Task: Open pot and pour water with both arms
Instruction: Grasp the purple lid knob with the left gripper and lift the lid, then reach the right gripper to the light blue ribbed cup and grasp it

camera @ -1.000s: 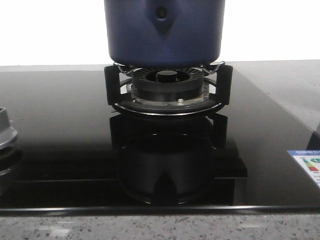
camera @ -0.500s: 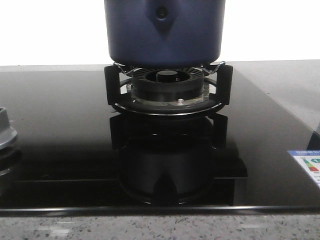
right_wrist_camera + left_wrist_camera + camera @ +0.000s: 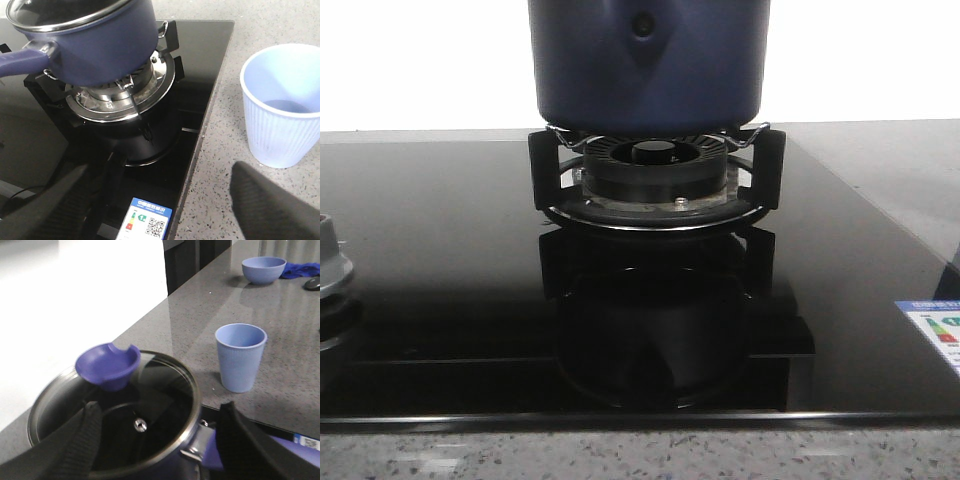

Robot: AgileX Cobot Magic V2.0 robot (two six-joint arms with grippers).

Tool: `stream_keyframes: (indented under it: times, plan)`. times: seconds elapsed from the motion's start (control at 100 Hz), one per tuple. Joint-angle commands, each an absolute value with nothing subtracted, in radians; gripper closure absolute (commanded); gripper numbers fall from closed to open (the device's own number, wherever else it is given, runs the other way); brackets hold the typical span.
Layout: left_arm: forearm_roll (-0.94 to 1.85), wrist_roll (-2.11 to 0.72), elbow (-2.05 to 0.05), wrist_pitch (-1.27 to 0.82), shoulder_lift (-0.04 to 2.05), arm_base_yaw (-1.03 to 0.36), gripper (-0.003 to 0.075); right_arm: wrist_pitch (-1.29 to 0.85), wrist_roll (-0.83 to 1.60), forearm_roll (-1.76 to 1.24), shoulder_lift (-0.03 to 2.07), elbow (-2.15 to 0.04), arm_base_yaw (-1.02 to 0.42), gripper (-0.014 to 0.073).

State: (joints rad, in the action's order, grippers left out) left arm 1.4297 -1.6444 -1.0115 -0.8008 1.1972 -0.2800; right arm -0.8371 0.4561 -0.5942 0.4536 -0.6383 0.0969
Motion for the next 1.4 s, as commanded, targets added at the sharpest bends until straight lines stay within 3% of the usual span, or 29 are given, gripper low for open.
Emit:
stream_keyframes:
  times: [0.0,0.18,0.81,1.23,1.39]
  plan:
    - [1.497,-1.689,-1.095,-0.798,1.235,-0.303,0.0239,-0.768,0.469,-0.63,0.467,-0.673,0.096,0.0048]
    - [1.501,-1.733,-1.202,-0.794,1.368,-0.336,0.0138,-0.766,0.469,-0.635,0.467,-0.673,0.096,0.0049]
    - [1.675,-1.733,-1.359,-0.804,1.633,-0.371,0.0138,-0.764,0.469,-0.7,0.467,-0.673,0.096,0.0049]
    - [1.711,-1.733,-1.359,-0.798,1.664,-0.403,0.0158,-0.768,0.469,-0.706,0.467,-0.673,0.096,0.0049]
    - [1.724,-1.733,-1.359,-0.798,1.665,-0.403,0.0271,-0.768,0.469,-0.706,0.467,-0.673,0.096,0.0049]
